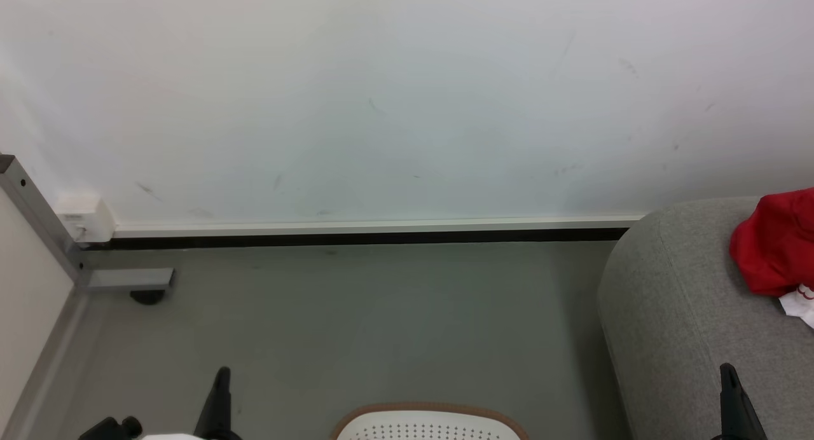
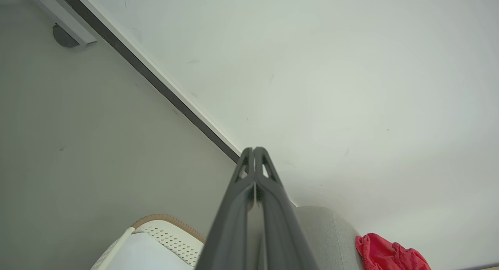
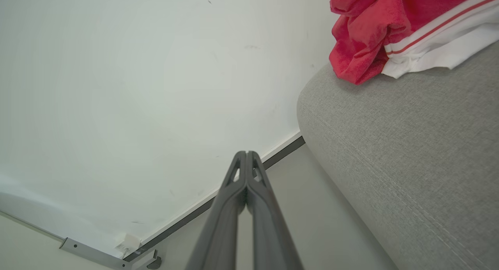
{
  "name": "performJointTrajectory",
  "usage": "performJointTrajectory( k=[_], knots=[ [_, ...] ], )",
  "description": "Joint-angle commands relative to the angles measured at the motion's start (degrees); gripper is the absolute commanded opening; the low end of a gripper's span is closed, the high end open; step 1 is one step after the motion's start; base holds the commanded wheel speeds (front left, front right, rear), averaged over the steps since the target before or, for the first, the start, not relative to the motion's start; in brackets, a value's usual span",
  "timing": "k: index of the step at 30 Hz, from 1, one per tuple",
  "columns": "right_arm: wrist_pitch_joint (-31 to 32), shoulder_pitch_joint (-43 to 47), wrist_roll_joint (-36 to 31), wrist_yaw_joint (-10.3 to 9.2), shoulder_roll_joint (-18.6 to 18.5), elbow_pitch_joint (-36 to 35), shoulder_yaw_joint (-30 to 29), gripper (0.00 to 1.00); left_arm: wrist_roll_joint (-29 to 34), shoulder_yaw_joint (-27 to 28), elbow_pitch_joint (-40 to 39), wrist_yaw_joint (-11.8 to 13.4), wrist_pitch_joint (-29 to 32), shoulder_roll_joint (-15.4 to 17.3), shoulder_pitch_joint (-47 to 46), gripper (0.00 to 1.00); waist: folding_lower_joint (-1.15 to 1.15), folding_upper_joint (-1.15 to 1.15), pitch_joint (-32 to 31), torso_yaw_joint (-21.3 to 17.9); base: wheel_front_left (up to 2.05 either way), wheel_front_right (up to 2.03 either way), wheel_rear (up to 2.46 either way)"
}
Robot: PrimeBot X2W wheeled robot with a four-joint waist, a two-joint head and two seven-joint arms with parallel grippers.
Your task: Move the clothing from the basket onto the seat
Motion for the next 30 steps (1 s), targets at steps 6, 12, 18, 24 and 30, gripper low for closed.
performJointTrajectory(
  k=[6,12,18,24,30],
  knots=[
    [1.2,-1.9,5.7,-0.07,-0.7,-0.6,-0.2,0.00,-5.1,1.1,-1.2,-0.3,1.3,-0.1,-1.8,0.00,0.00,0.00,0.2,0.0,0.00,0.00,0.00],
    [2.2,-2.6,10.2,-0.08,-0.8,-0.6,-0.3,0.00,-8.8,1.7,-1.5,-0.4,2.3,-0.1,-2.2,0.00,0.00,0.00,0.4,0.0,0.00,0.00,0.00],
    [3.1,-3.1,14.5,-0.09,-0.9,-0.5,-0.4,0.00,-12.3,2.4,-1.7,-0.5,3.3,-0.2,-2.6,0.00,0.00,0.00,0.6,0.0,0.00,0.00,0.00],
    [4.0,-3.8,18.6,-0.10,-0.9,-0.5,-0.5,0.00,-15.7,3.1,-2.0,-0.7,4.3,-0.3,-2.9,0.00,0.00,0.00,0.8,0.0,0.00,0.00,0.00],
    [4.9,-4.2,22.4,-0.11,-1.0,-0.4,-0.5,0.00,-18.9,3.6,-2.3,-0.8,5.1,-0.3,-3.3,0.00,-0.01,0.00,1.0,0.0,0.00,0.00,0.00]
  ],
)
